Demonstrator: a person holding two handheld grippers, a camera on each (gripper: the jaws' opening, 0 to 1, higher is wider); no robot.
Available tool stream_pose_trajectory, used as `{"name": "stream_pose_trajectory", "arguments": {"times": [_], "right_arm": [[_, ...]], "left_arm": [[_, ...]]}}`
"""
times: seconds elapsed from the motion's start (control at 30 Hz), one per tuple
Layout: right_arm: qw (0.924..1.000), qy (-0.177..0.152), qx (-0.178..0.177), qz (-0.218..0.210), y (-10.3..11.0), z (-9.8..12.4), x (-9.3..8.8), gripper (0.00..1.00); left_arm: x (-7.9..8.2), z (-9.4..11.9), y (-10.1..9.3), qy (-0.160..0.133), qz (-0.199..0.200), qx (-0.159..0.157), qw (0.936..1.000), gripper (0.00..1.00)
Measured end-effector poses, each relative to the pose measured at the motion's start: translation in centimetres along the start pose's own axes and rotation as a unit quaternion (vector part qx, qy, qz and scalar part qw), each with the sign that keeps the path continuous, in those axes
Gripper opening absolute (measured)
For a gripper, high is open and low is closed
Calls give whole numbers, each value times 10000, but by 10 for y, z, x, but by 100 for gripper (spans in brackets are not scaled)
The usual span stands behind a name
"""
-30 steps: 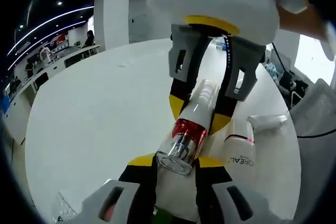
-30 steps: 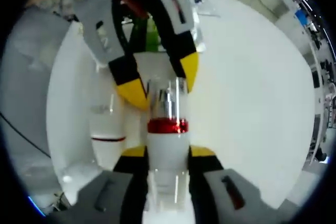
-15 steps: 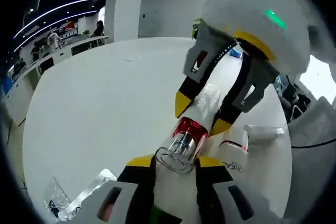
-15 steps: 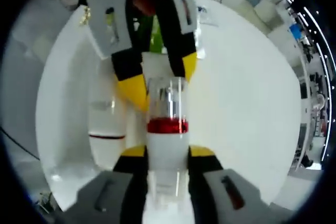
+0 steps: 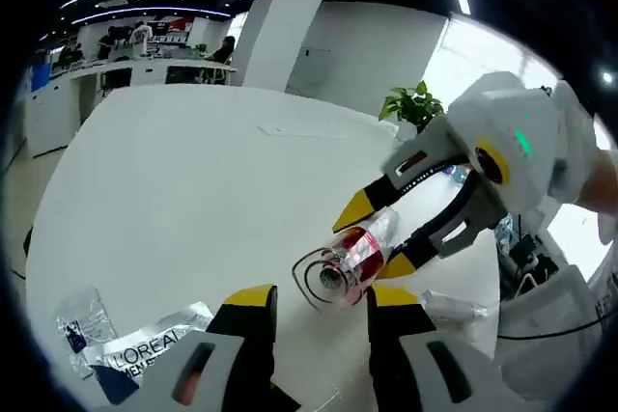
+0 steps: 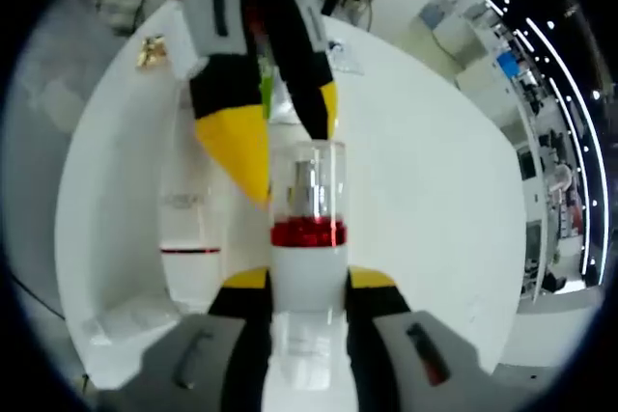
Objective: Arrange the skincare products in the storage area until every visible bottle or jar stands upright without overlapping.
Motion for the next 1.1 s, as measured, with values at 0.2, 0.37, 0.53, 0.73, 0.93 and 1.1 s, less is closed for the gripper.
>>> {"name": "stream_pose_trajectory", "arguments": {"times": [0.2, 0.37, 0.53, 0.73, 0.93, 1.1], "right_arm": [[9971, -326, -615, -296, -4, 11, 0, 26], [9918, -574, -1077, -378, -4, 23, 5, 26], [9881, -713, -1308, -373, 3, 30, 11, 26], [9831, -841, -1525, -561, 5, 38, 14, 26], [9785, -930, -1664, -788, 2, 40, 14, 26], [9752, -934, -1736, -1002, 1, 41, 11, 26]], "left_arm": [[4, 1, -11, -241, 580, -287, 9976, 38], [9, 1, -27, -435, 797, -555, 9943, 38], [26, 6, -49, -1038, 1310, -1041, 9804, 38], [27, 6, -54, -1107, 1145, -850, 9836, 30], [34, 6, -63, -1104, 820, -587, 9888, 28], [39, 8, -73, -1020, 638, -584, 9910, 28]]}}
Point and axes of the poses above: the point that each gripper's makers call its tool centre point, and the gripper's own axes: z roughly backward along the fingers, y roughly to its left, x roughly out of its top, the point moved 2 cm from there along z, roughly backward along the fingers, and after that the axes turned 8 degrees about z, right-handed, at the moved point
